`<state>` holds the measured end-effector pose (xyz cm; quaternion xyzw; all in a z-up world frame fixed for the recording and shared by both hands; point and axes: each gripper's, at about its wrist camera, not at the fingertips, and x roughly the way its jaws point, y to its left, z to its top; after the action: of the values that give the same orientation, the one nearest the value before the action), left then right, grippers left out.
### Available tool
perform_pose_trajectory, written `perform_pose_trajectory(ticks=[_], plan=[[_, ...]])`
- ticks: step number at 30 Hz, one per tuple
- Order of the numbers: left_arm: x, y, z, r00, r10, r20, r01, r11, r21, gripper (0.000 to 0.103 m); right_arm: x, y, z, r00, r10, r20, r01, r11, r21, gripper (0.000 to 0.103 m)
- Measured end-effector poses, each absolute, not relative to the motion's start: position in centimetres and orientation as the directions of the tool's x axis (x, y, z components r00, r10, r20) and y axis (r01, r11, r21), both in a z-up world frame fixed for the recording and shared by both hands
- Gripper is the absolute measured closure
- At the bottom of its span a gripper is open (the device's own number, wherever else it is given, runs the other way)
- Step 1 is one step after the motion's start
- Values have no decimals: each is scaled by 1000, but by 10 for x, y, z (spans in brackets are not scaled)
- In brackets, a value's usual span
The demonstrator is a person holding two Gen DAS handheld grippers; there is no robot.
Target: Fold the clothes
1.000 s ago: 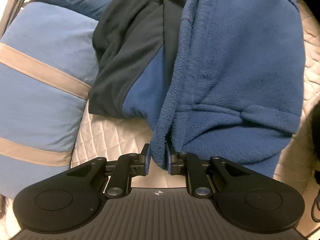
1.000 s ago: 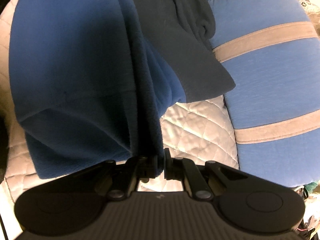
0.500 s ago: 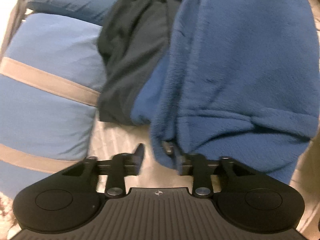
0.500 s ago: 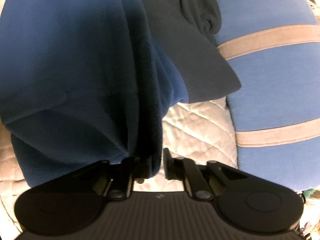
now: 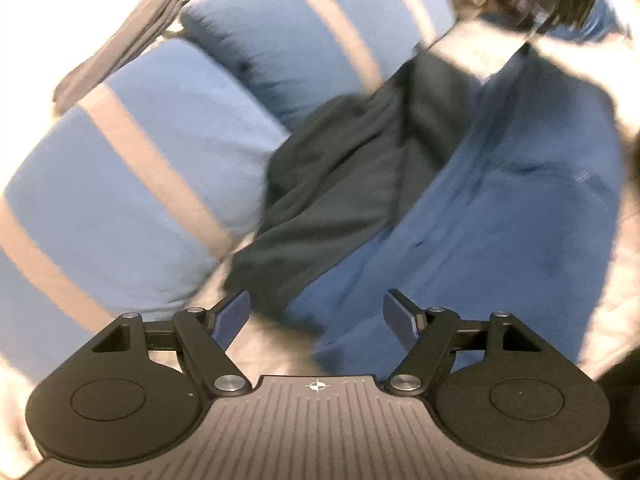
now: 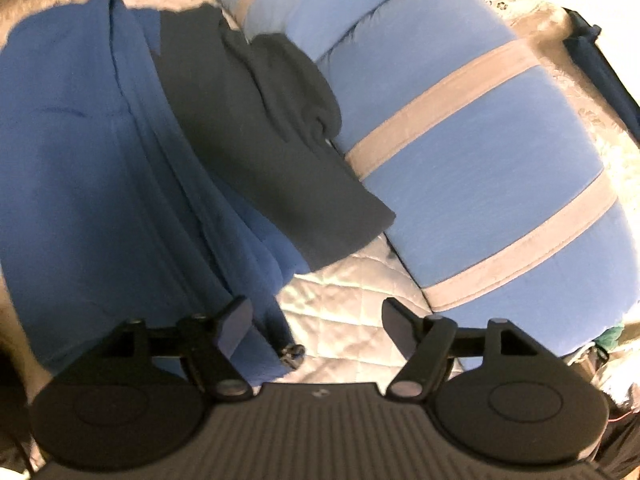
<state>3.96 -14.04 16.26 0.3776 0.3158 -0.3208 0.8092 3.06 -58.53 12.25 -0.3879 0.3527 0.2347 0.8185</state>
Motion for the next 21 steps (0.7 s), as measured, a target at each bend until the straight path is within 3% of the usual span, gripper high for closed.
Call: perform_pose_trajectory(ticks=[9,11,13,17,18,19,21], plan=[[56,-154,122,426,-375,-823,848,482,219,32,11,-584,123,614,243,-751,-676,653,-341,21],[66,-152,111,401,-370,-838,848,495,187,40,-2,-583,126,612,264,-746,-683,652,-329,21],[78,-152,100,374,-358,-855,846,510,156,55,-11,-584,126,609,281,-741,-688,653,-317,21],[95,-148,86,304,-367,-879,850,521,77,57,-21,-589,127,605,299,-738,-689,662,-296,21],[97,-147,85,290,-373,-882,850,523,58,63,-24,-591,127,604,300,-738,-688,664,-292,21],[99,-147,84,275,-379,-884,852,521,42,80,-25,-592,127,604,298,-739,-686,666,-292,21],[96,-148,86,283,-371,-884,853,518,56,86,-27,-598,127,605,290,-741,-678,676,-289,21]])
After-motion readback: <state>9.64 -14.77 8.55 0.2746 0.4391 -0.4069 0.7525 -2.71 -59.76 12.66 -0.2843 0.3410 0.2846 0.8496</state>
